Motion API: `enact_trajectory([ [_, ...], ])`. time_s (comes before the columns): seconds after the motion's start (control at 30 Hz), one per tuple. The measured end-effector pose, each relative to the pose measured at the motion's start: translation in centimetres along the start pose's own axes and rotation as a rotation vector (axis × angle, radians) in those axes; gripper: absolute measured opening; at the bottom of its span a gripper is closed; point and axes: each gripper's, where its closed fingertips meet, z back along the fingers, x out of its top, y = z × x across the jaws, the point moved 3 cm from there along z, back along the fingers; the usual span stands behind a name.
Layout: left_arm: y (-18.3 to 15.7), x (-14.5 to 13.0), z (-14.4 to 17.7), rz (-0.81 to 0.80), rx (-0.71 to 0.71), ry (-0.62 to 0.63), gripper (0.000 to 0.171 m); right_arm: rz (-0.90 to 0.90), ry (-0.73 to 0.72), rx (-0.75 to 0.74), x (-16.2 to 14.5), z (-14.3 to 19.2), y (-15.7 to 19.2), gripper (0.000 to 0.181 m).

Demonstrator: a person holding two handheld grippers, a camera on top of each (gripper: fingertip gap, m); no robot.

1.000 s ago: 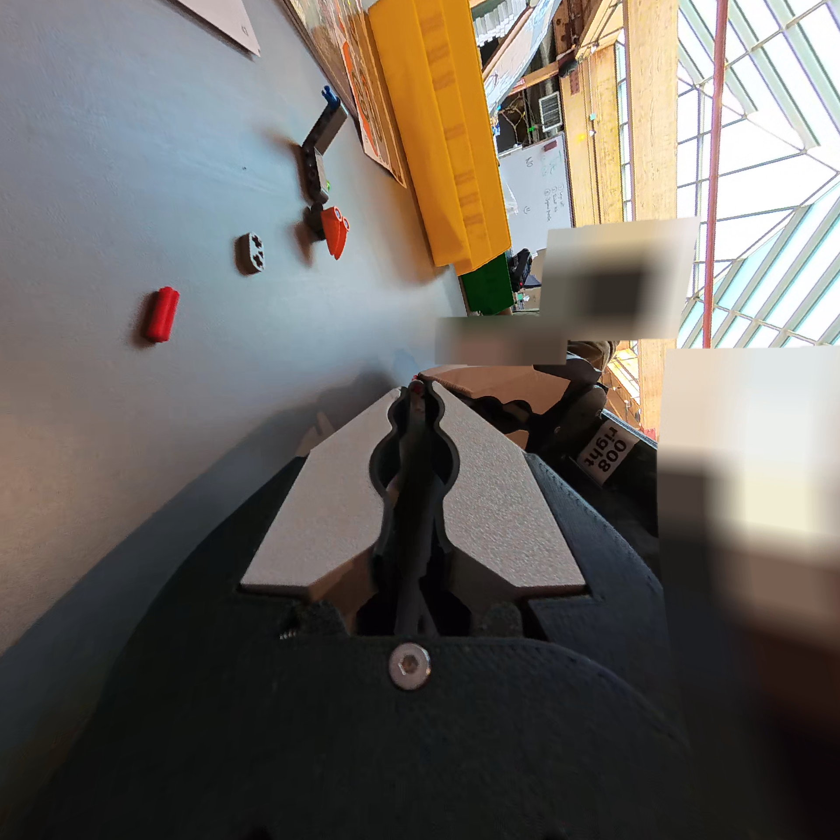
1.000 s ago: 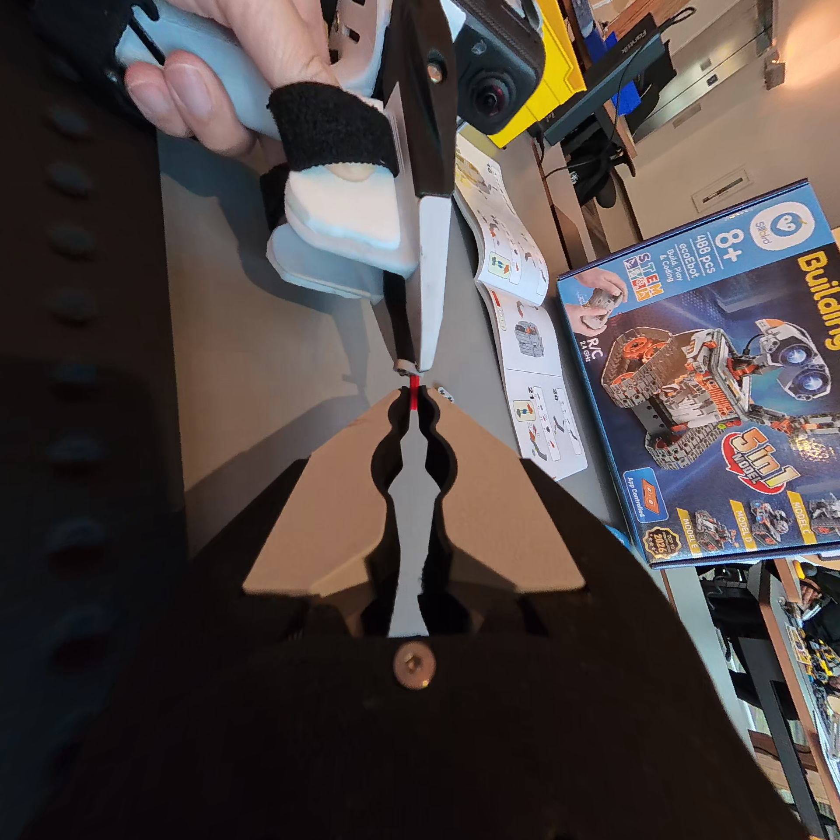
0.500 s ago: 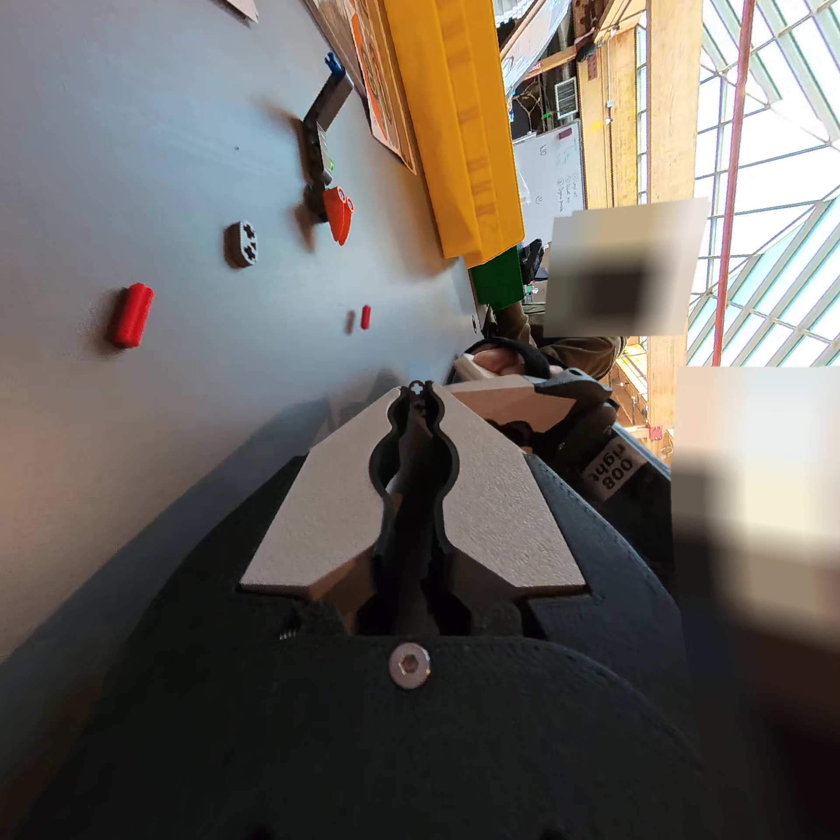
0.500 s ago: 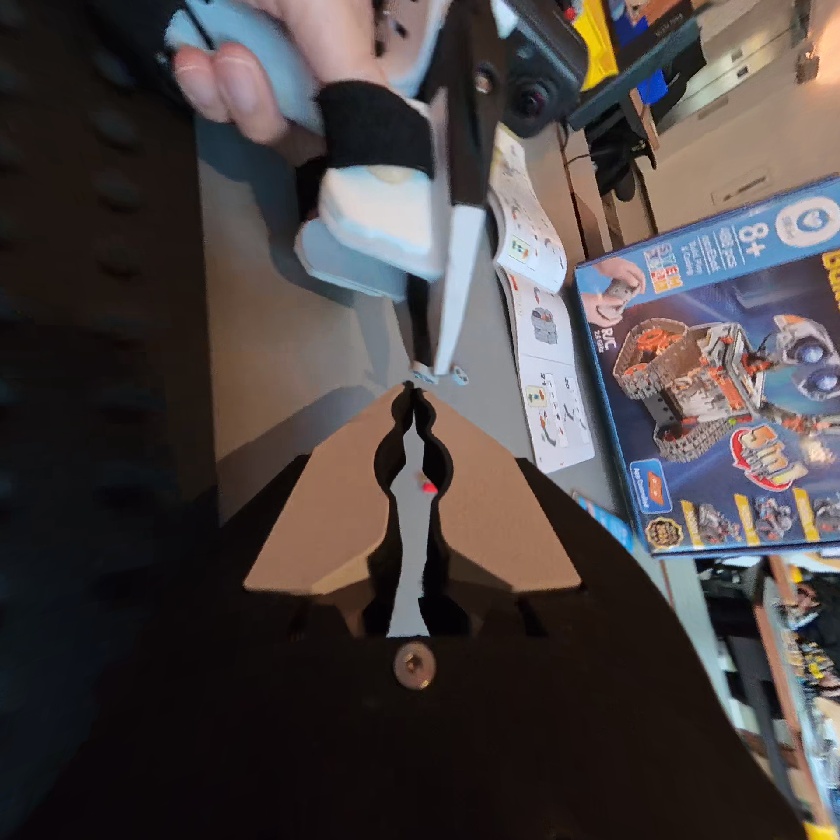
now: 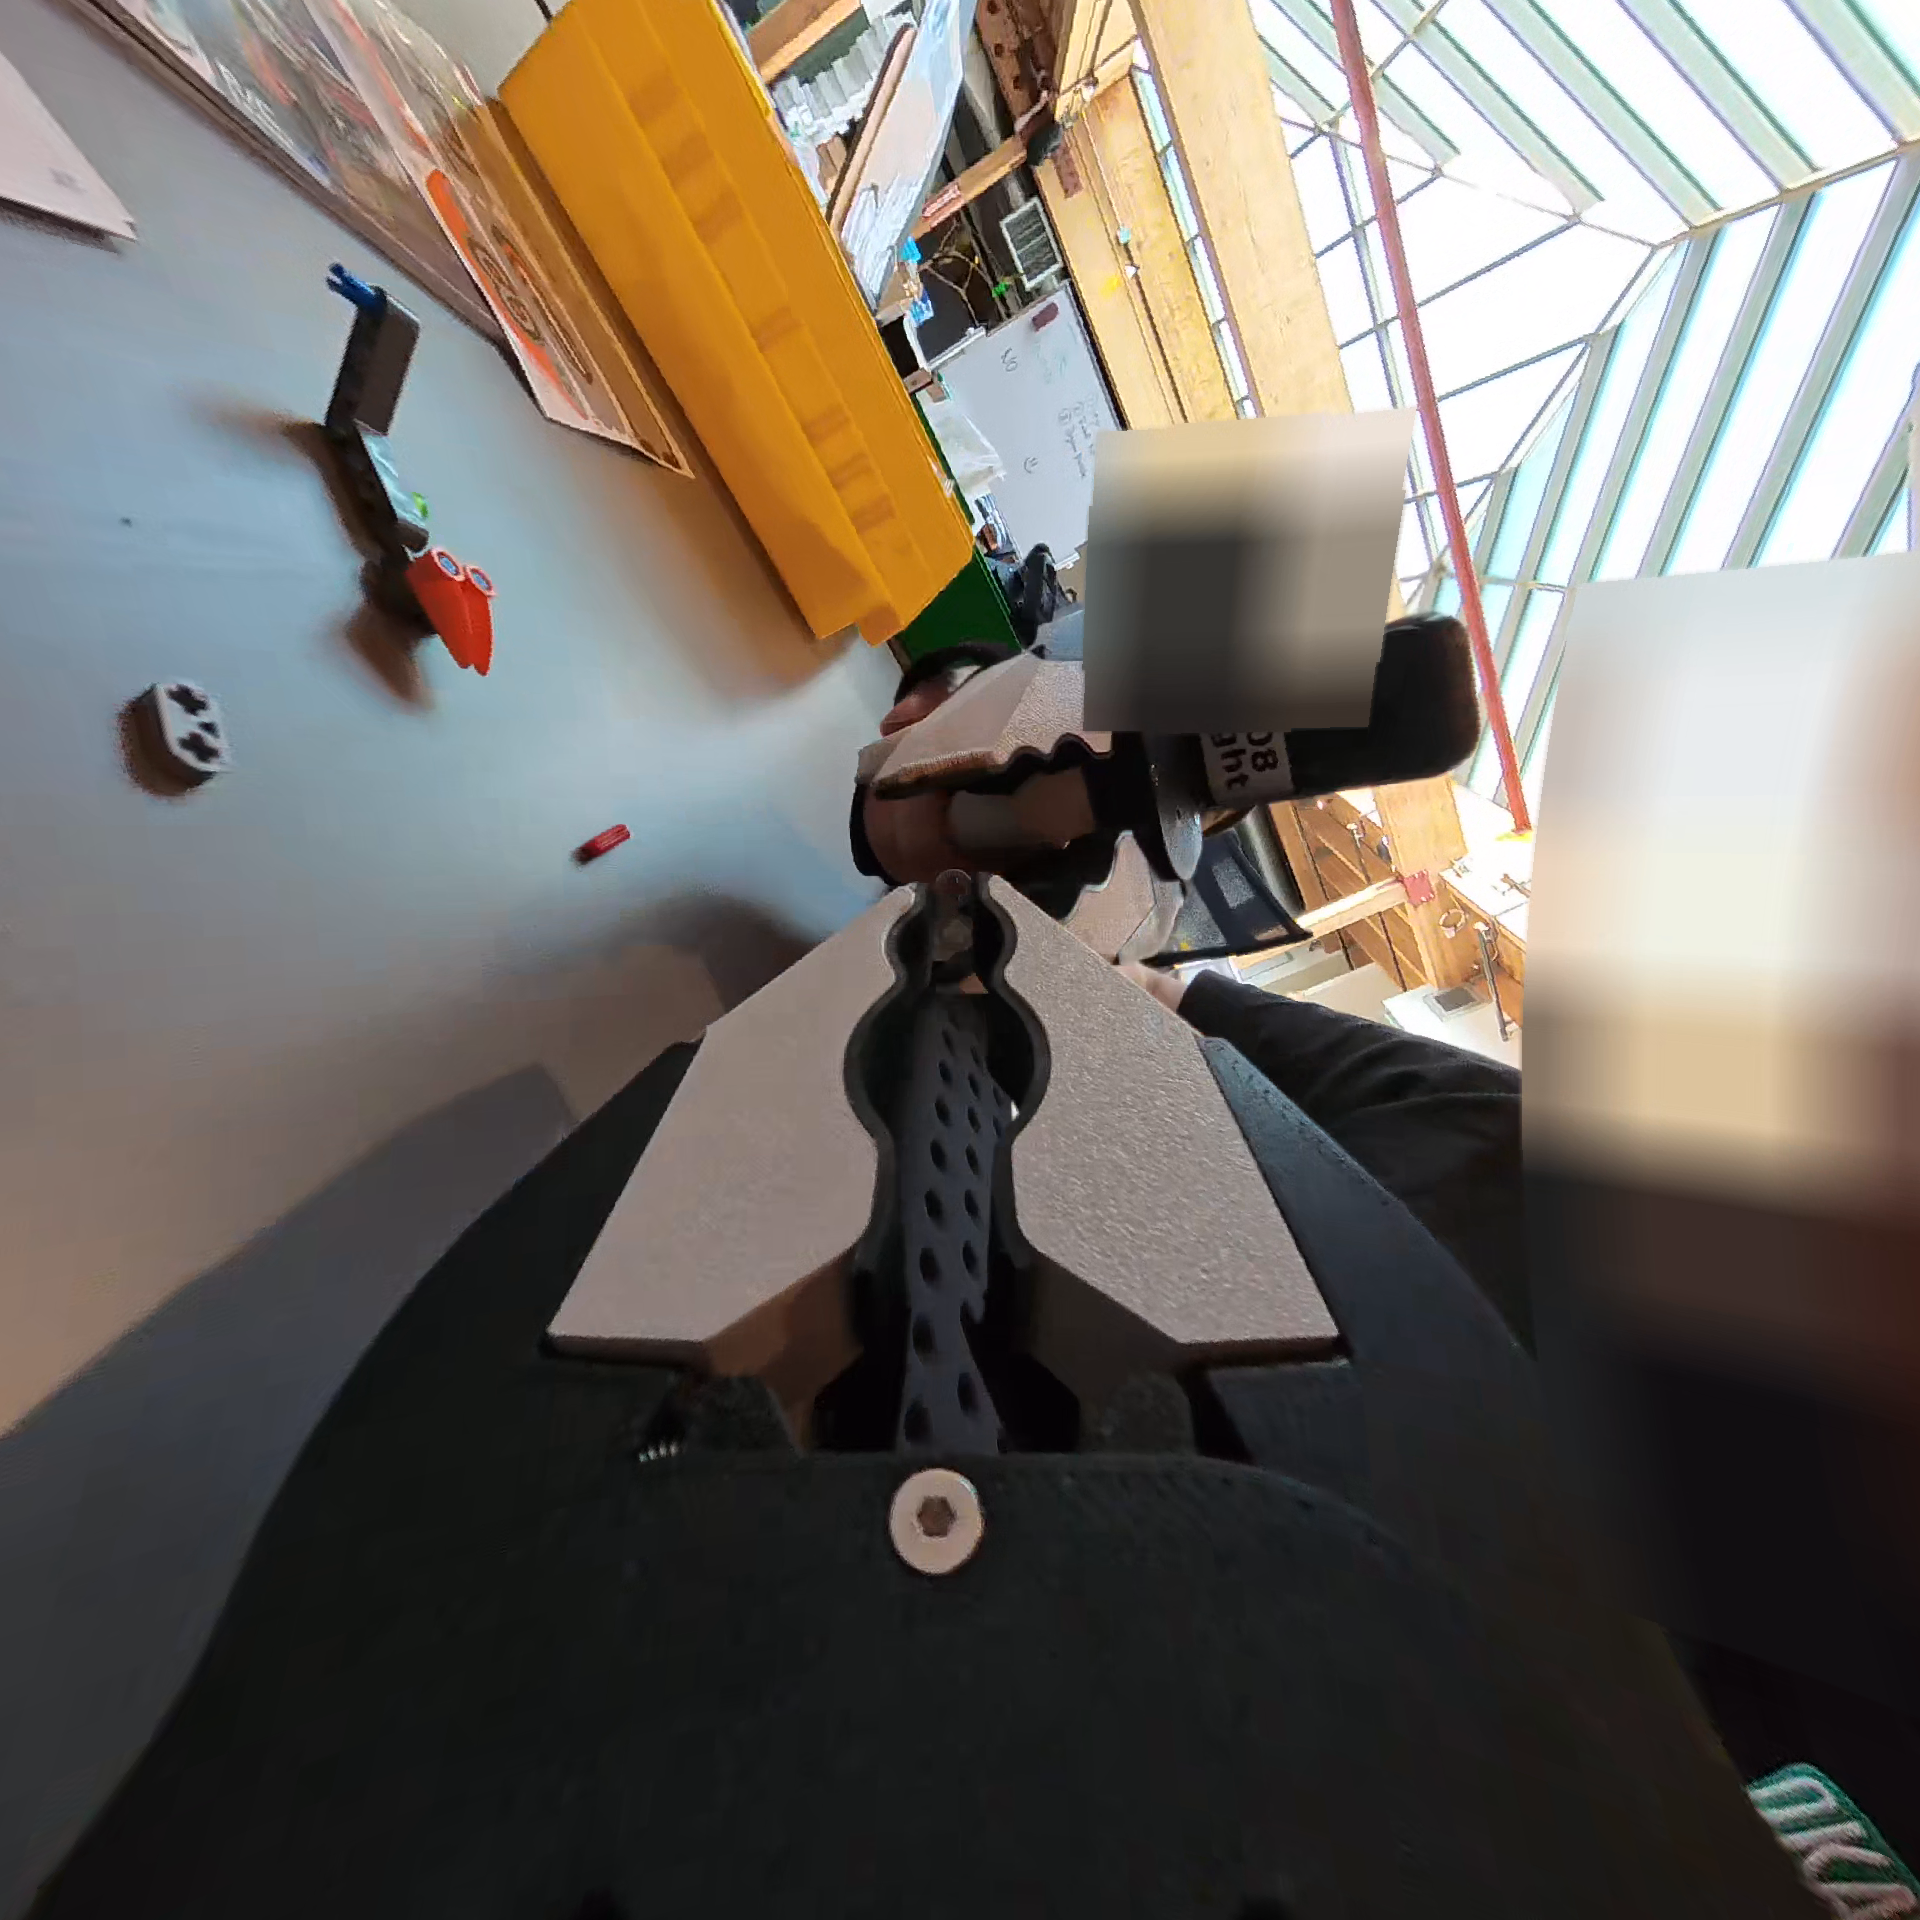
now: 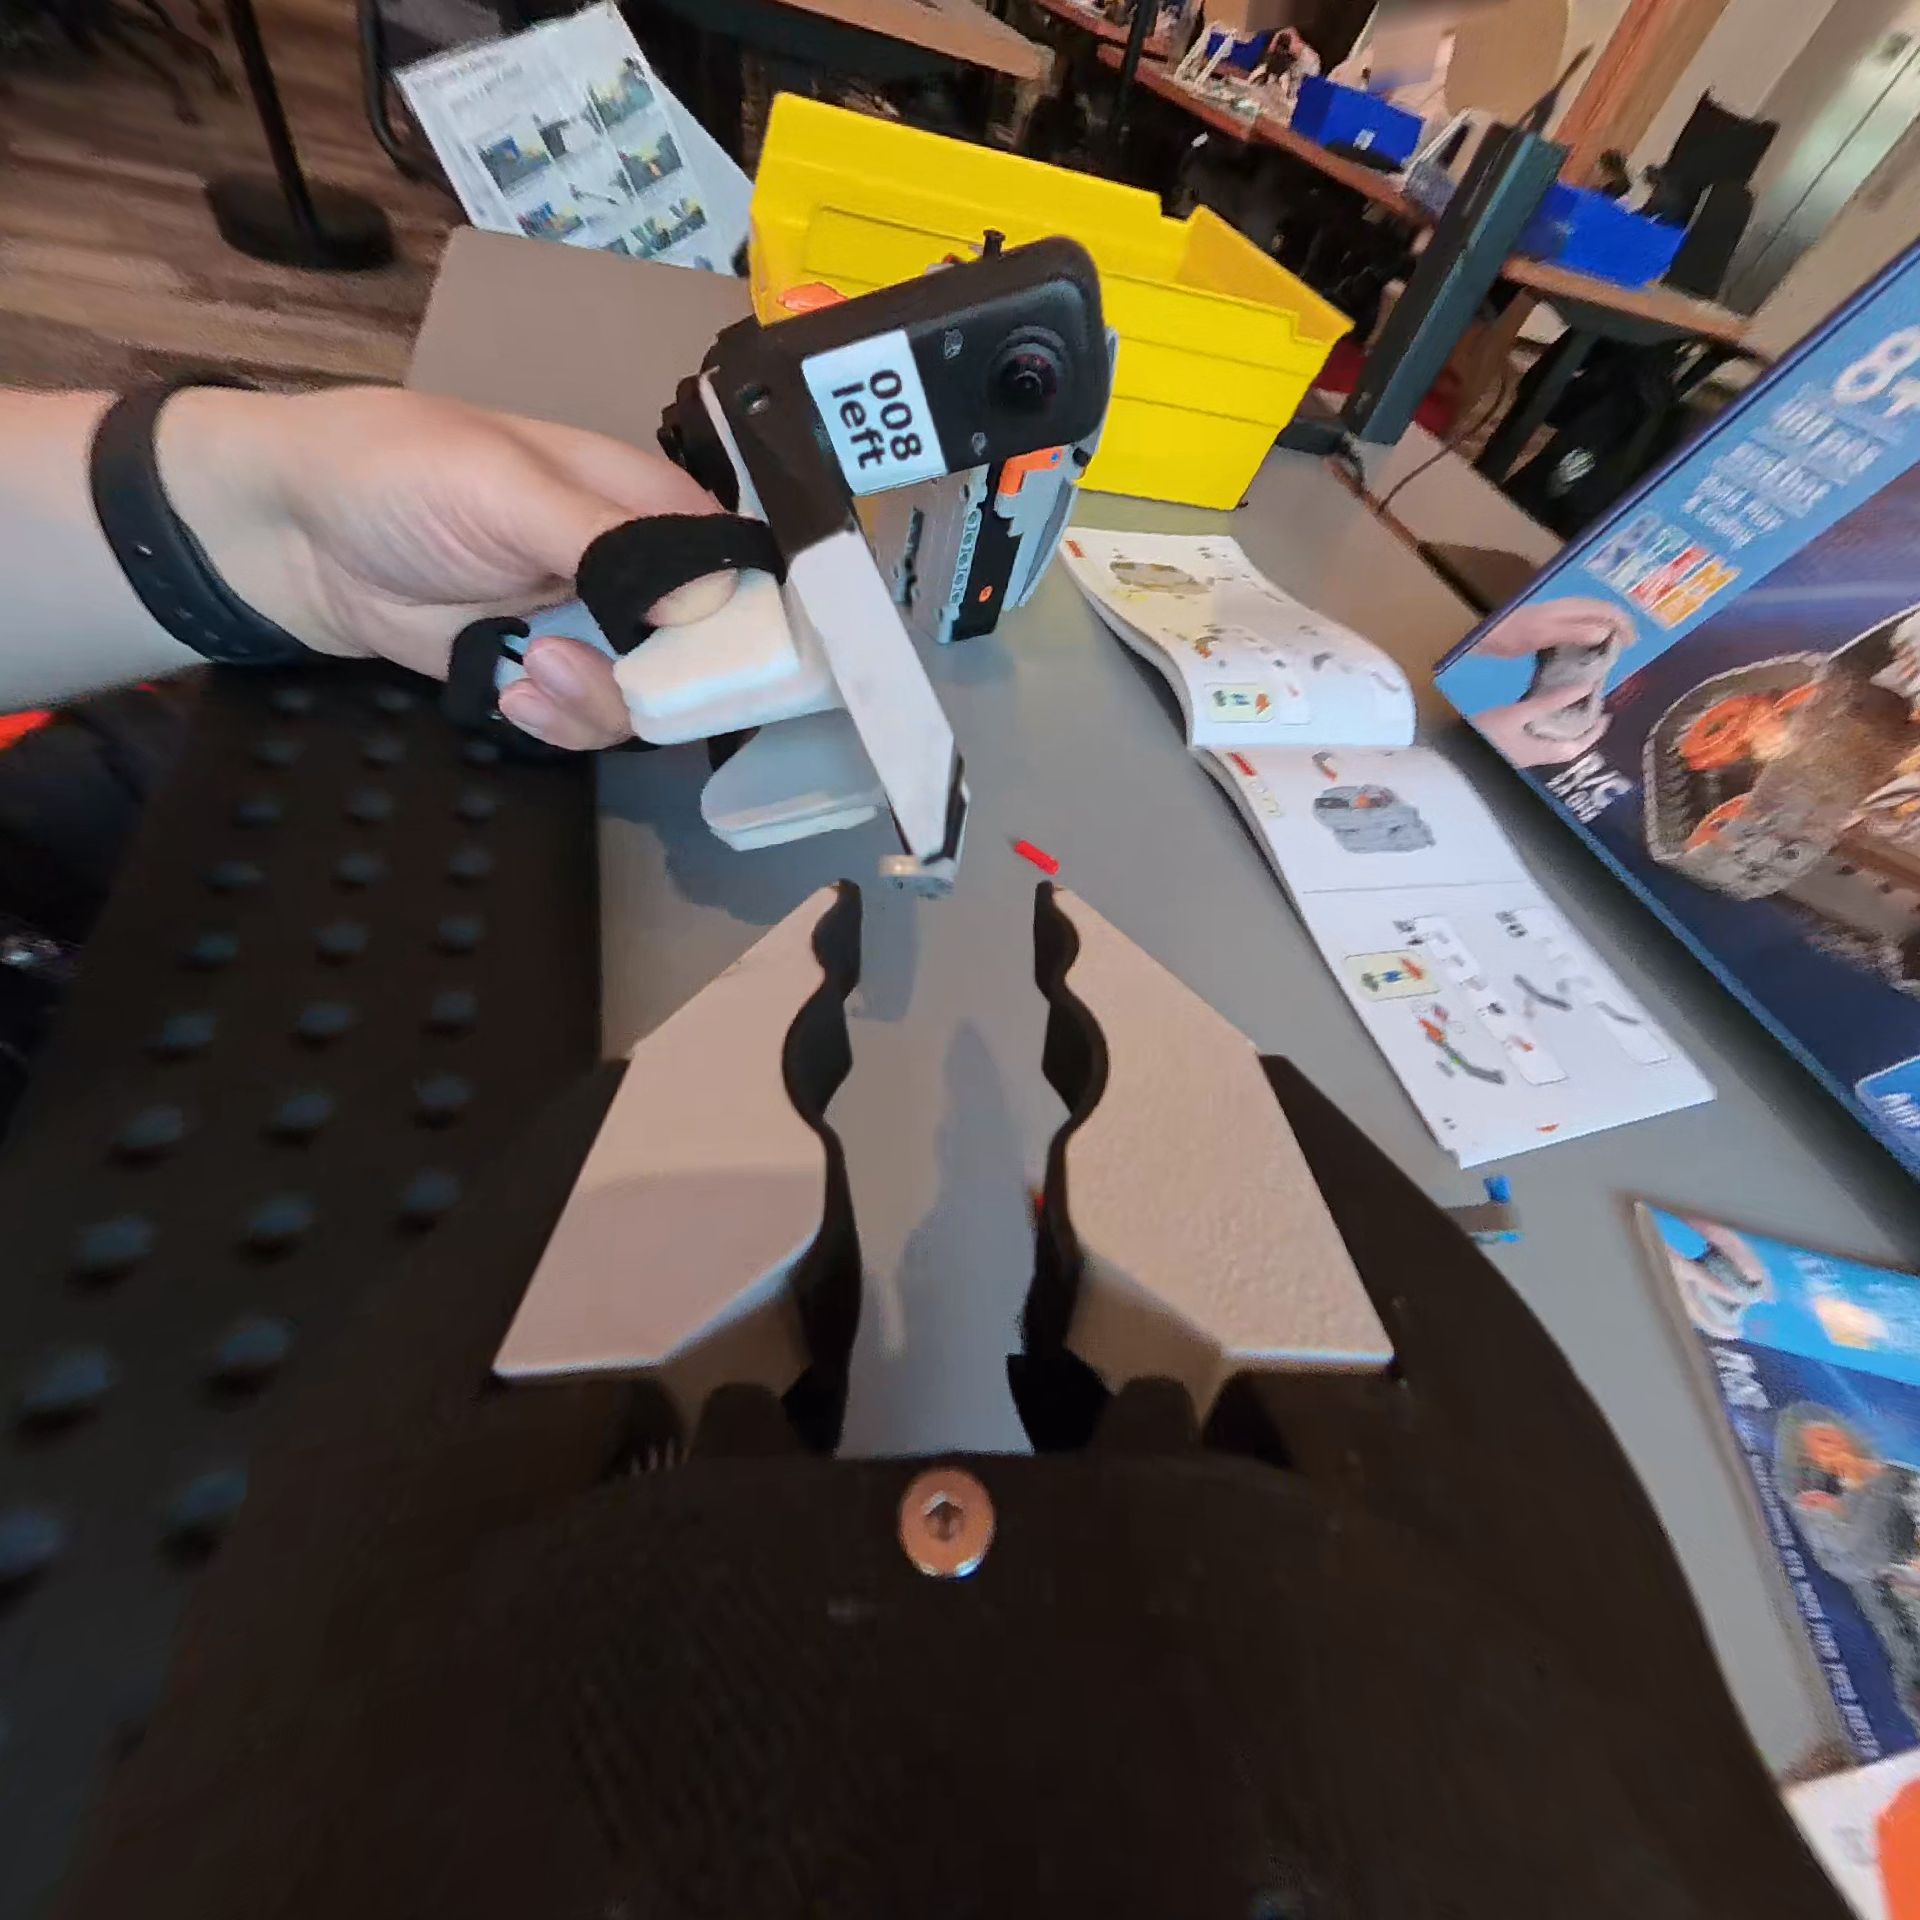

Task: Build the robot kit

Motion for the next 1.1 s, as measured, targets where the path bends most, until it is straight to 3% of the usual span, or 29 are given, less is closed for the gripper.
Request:
enact_trajectory([
  [0.13, -0.4, 0.3, 0.0, -0.042, -0.004, -0.025, 0.005, 0.087, -0.01, -0.05, 0.5, 0.0, 0.4, 0.015],
  [0.5, -0.5, 0.0, -0.1, -0.041, -0.011, 0.002, 0.005, 0.218, 0.005, -0.048, 0.2, 0.4, 0.6, 0.012],
  [0.57, 0.3, 0.1, 0.2, -0.064, 0.074, 0.001, 0.005, 0.25, 0.076, -0.022, -1.1, 0.8, -0.3, 0.012],
  [0.67, 2.2, 0.0, 0.7, -0.107, 0.269, 0.053, 0.005, 0.131, 0.294, 0.053, -5.6, 1.8, -2.4, 0.019],
  [0.77, 3.8, -0.5, 0.6, -0.083, 0.384, 0.142, 0.005, 0.005, 0.36, 0.109, -8.2, 2.0, -3.2, 0.02],
  [0.97, 5.9, -1.9, 0.5, -0.05, 0.529, 0.295, 0.005, -0.041, 0.361, 0.144, -8.1, 0.9, -2.8, 0.016],
  [1.1, 5.7, -2.2, 0.2, -0.086, 0.552, 0.34, 0.005, -0.097, 0.372, 0.172, -8.1, 0.5, -2.6, 0.004],
])
